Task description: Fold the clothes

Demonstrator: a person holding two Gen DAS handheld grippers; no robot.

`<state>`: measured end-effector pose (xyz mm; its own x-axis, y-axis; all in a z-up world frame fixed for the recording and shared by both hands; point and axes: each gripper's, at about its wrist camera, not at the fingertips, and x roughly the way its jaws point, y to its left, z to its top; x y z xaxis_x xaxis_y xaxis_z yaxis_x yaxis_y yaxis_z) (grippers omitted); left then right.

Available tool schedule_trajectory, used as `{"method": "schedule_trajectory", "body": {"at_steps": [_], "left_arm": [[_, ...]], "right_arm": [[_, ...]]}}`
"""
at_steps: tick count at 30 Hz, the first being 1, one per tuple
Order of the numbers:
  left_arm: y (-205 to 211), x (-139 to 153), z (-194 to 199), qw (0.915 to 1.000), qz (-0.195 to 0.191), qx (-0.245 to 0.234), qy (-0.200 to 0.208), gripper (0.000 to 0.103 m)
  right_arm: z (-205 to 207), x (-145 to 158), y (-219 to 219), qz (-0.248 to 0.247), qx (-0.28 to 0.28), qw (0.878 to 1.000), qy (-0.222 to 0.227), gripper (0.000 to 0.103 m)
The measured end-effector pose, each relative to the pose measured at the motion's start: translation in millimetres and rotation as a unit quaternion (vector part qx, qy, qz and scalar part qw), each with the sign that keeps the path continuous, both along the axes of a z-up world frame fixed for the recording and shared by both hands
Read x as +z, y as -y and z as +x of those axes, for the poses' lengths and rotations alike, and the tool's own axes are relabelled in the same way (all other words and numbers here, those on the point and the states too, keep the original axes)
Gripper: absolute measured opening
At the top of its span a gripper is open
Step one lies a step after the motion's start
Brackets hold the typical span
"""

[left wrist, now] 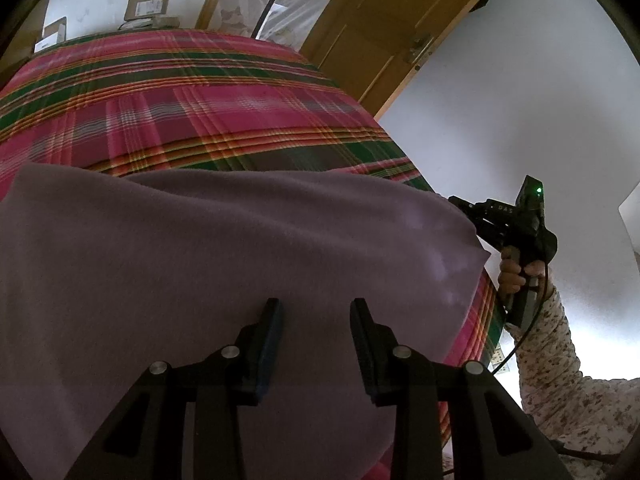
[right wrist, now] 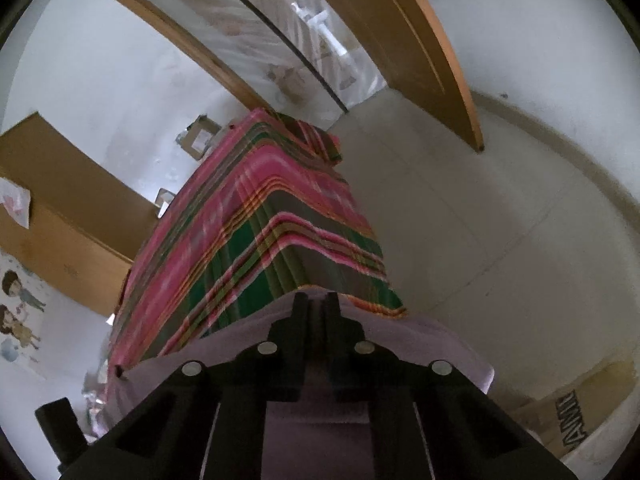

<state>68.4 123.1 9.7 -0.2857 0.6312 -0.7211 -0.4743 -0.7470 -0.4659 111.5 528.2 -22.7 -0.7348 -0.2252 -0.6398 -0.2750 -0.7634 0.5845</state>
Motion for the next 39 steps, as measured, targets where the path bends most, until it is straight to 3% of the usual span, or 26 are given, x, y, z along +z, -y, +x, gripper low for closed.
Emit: {"method": "schedule_trajectory", "body": {"at_steps": [6,18,21,26,33,39], "left_arm": [[1,-1,0,1.0,0.001,0.0,-0.001,0.035],[3,-1,1,1.0,0.005,0.0,-0.001,0.035],[5,0,3,1.0,0.004,0.0,-0.001,0.035],[12,1,7,1.0,0.006,0.008,0.001,0.035],[32,3,19,0.9997,0.002,0.025,-0.005,0.035],[54,1,31,0.9992,0.006,0.039,-0.009,0.035]], "right_arm": [[-6,10,-1,0.027,-0.024,0.999,-0.007,0.007],[-17,6,1,0.057,-0.045,0.997,0.032,0.008],[-16,7,1,0.065,-0.052,0.996,0.037,0.011],[10,21,5,0.061,-0.067,0.996,0.006,0.019],[42,28,64,0.153,-0.029,0.988,-0.004,0.027],[65,22,90,0.207,-0.053,0.977,0.001,0.028]]}}
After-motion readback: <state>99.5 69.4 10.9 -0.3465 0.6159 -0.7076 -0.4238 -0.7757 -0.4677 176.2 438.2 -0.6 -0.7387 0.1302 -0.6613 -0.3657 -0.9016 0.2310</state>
